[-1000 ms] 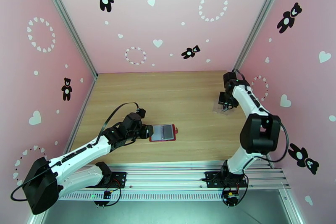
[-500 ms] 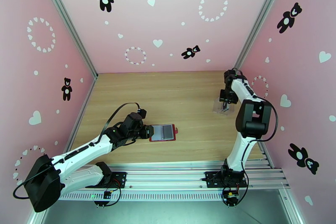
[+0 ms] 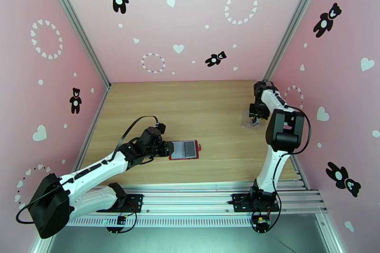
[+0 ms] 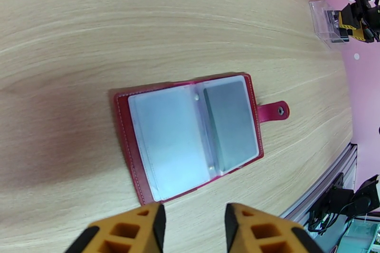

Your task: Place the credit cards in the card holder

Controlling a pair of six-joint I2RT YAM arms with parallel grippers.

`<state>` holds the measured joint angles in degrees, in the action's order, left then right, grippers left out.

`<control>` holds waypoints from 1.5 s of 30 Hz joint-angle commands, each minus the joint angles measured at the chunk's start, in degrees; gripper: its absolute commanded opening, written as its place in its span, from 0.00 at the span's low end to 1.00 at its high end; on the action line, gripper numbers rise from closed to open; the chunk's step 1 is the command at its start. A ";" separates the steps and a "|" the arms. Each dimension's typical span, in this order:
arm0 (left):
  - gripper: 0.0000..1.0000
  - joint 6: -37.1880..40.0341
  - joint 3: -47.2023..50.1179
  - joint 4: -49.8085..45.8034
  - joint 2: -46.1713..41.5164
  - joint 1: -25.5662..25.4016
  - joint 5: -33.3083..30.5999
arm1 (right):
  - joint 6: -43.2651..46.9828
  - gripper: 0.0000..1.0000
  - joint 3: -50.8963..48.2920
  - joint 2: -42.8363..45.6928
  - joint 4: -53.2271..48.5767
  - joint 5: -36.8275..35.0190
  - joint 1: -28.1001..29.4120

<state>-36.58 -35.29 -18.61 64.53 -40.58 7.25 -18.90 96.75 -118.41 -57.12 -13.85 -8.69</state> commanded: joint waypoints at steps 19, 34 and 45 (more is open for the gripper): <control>0.39 0.65 0.75 1.04 0.68 0.57 0.84 | -2.59 0.42 -2.32 5.29 1.71 -1.62 -2.65; 0.39 0.54 1.01 1.22 0.86 0.66 0.79 | -1.99 0.03 -2.53 5.59 2.10 3.21 -2.66; 0.39 -0.05 1.01 0.67 -1.18 0.76 0.40 | -4.29 0.00 -12.41 16.64 8.11 13.09 -1.69</control>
<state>-36.62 -34.94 -18.48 64.71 -40.51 7.25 -21.45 88.12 -108.42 -51.42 -6.44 -11.09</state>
